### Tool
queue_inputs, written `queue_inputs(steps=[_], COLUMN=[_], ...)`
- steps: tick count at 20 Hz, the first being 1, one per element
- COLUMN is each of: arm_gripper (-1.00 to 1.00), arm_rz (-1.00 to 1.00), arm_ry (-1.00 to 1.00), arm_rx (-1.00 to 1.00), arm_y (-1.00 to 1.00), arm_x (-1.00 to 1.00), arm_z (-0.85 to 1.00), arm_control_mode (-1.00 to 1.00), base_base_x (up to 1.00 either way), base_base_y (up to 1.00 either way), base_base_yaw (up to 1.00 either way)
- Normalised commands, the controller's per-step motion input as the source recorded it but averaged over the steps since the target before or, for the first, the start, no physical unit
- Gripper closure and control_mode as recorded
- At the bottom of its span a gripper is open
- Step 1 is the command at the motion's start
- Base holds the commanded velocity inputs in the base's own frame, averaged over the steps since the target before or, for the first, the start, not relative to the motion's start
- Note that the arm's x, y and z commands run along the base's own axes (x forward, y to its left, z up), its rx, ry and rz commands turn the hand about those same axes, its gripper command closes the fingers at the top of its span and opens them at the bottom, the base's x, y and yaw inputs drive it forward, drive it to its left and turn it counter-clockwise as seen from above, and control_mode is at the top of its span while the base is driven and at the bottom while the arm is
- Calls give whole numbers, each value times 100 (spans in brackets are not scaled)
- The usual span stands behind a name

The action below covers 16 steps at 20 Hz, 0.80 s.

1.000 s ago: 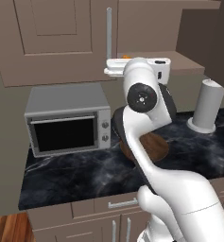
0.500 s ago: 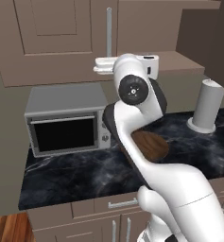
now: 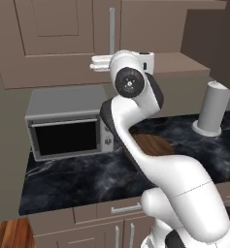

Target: Open the cabinet. Pick the orange and tangerine from the cabinet and place them into the bowl. Then close the cabinet.

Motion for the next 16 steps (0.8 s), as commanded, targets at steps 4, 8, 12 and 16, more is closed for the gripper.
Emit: queue_inputs(steps=[4,8,12,16], arm_gripper=[-100,-100,-100,-100], arm_rz=[0,0,0,0], arm_ry=[5,6,7,6], arm_rx=[0,0,0,0], arm_y=[4,0,1,8], arm_x=[43,52,51,52], arm_z=[0,0,0,0], arm_control_mode=[-100,-100,-100,-100], base_base_x=[0,0,0,0], base_base_y=[0,0,0,0], base_base_yaw=[0,0,0,0])
